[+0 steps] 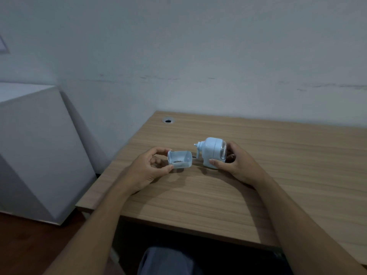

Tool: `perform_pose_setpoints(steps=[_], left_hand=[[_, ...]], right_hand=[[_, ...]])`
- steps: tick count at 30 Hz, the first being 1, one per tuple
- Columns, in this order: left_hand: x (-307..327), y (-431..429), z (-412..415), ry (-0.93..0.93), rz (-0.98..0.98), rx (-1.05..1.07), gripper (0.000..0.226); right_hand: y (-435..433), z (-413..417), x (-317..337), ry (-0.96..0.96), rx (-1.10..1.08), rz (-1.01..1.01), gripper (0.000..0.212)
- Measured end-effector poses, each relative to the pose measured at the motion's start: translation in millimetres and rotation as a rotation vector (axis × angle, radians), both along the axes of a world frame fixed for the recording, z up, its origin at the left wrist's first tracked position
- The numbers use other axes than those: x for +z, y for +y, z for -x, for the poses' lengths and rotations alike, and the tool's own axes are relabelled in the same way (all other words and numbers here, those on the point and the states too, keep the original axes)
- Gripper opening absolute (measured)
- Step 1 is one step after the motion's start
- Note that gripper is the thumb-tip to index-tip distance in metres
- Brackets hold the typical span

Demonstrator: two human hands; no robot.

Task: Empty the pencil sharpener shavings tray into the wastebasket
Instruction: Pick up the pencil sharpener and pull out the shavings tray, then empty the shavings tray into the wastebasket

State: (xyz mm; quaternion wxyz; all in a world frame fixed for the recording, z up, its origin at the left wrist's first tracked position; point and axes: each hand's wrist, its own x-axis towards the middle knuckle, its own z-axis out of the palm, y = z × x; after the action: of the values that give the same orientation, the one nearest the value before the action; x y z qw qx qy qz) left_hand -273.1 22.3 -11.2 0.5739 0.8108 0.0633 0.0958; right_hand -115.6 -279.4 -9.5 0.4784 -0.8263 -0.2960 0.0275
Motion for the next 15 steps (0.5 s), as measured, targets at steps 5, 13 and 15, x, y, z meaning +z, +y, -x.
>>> perform_pose_setpoints(steps=[5, 13, 15], left_hand=[[-0.9, 0.0, -1.7, -0.006, -0.009, 0.015, 0.05], [4.1, 6.5, -6.2, -0.04, 0.097, 0.033, 0.051], [5.7, 5.2, -6.0, -0.059, 0.089, 0.034, 0.051]], right_hand=[[2.3, 4.4, 1.4, 0.043, -0.02, -0.126, 0.061], [4.6, -1.4, 7.3, 0.036, -0.049, -0.169, 0.076], [6.7, -1.0, 16.9, 0.022, -0.043, -0.17, 0.088]])
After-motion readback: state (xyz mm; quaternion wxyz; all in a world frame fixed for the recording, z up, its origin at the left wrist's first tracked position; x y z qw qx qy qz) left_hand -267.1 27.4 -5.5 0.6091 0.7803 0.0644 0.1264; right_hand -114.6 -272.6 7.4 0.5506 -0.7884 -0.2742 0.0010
